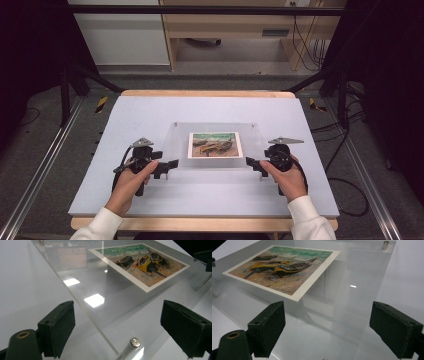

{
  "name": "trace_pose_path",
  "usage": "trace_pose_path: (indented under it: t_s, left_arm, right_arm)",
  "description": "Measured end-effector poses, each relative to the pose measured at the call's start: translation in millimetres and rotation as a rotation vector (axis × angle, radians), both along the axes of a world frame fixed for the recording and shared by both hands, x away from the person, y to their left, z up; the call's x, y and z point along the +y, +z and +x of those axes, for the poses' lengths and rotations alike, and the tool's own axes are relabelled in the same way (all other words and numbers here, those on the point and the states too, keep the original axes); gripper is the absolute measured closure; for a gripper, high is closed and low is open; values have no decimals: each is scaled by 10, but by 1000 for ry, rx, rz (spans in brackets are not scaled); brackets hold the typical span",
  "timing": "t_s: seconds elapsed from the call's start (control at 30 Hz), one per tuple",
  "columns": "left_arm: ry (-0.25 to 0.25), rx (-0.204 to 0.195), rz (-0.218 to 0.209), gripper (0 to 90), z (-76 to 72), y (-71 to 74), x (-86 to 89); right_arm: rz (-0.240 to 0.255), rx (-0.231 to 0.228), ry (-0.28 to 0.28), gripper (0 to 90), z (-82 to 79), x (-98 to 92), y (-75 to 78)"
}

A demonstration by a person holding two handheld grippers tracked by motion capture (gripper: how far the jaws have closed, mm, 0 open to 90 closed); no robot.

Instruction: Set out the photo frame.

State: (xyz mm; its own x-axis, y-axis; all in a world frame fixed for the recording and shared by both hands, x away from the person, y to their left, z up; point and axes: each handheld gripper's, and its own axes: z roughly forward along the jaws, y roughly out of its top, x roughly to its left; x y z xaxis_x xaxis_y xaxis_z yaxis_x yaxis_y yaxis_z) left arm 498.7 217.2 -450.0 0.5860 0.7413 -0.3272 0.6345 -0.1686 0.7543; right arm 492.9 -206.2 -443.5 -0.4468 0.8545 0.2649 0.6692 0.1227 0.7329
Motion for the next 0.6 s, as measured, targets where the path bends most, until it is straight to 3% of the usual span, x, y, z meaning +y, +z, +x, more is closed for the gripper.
trace_pose_path:
  t_s: [0.3,0.6]
  left_arm:
    - [7,20,-27,107,30,-36,-36]
    - [3,59,-57,88,50,-68,-27]
  right_arm:
    - [29,9,4,133,-17,-34,-20]
    - [96,59,-6,123,-7,-81,-65]
